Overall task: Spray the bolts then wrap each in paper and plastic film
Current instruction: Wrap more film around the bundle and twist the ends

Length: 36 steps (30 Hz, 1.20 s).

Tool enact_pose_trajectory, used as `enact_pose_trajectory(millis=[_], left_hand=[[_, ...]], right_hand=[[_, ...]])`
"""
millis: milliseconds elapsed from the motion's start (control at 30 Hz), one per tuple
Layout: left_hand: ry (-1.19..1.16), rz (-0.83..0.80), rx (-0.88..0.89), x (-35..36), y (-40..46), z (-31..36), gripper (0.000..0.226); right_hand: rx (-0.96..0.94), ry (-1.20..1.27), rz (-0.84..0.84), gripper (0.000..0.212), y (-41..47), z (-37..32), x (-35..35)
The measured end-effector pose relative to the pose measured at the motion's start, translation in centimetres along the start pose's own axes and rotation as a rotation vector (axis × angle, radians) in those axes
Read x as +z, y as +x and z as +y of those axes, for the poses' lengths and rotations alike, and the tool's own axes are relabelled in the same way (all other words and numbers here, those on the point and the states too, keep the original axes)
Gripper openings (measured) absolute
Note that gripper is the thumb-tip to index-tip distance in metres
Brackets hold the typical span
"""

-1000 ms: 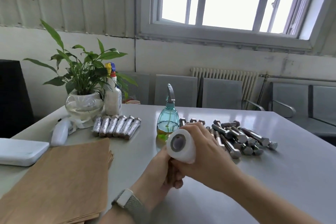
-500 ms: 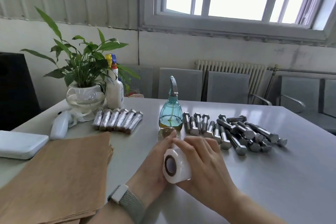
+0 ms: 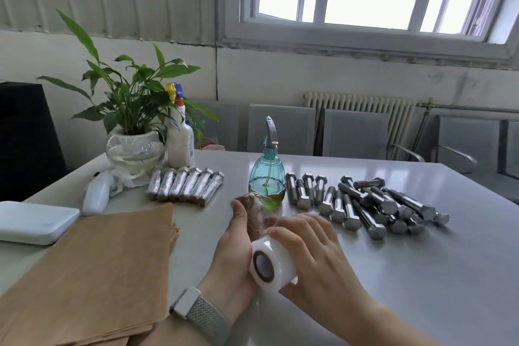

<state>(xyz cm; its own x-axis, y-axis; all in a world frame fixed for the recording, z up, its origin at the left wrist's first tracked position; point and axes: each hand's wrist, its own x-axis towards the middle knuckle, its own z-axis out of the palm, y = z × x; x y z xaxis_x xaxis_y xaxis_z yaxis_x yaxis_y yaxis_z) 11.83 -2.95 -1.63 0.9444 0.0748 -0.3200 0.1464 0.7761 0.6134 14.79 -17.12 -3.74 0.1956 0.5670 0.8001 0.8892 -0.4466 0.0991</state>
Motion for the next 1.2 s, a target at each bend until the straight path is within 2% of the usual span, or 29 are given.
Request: enact_pose_trajectory(millis=[133,233,467,633,700,833,933,1200], left_hand=[[-0.088,0.008,-0.016,0.2,0.3,0.3,0.083],[-0.174,-0.054,-0.065,0.2,0.1,0.7,0.085],[-0.349,-0.222,0.033,0.6,-0.2,1.5,0.078],[-0.345,-0.305,0.141,0.8,-0.5,1.7,0.065],[-0.337,-0.332,0.155,0.7,-0.5,1.9,0.061],[-0.31,-0.378,0.156,0.3,-0.4,2.2,0.059],[-0.3,-0.385,0.156,0.3,-0.4,2.2,0.058],[-0.314,-0.38,0.208,0.5,-0.6,2.4,0.056]], right_hand=[[-0.012,-0.056,-0.038,0.046,-0.1,0.1,-0.3],[-0.023,-0.032,0.023,0.036,0.2,0.0,-0.3],[0.089,0.059,0.172,0.046,0.9,-0.2,-1.1],[0.104,0.106,0.224,0.048,1.5,-0.6,-1.4],[0.156,0.158,0.239,0.052,1.5,-0.7,-1.3],[0.297,0.285,0.267,0.075,1.3,-1.2,-0.8],[0.356,0.331,0.258,0.077,1.3,-1.5,-0.5],[0.565,0.443,0.251,0.1,1.7,-2.0,-0.6]])
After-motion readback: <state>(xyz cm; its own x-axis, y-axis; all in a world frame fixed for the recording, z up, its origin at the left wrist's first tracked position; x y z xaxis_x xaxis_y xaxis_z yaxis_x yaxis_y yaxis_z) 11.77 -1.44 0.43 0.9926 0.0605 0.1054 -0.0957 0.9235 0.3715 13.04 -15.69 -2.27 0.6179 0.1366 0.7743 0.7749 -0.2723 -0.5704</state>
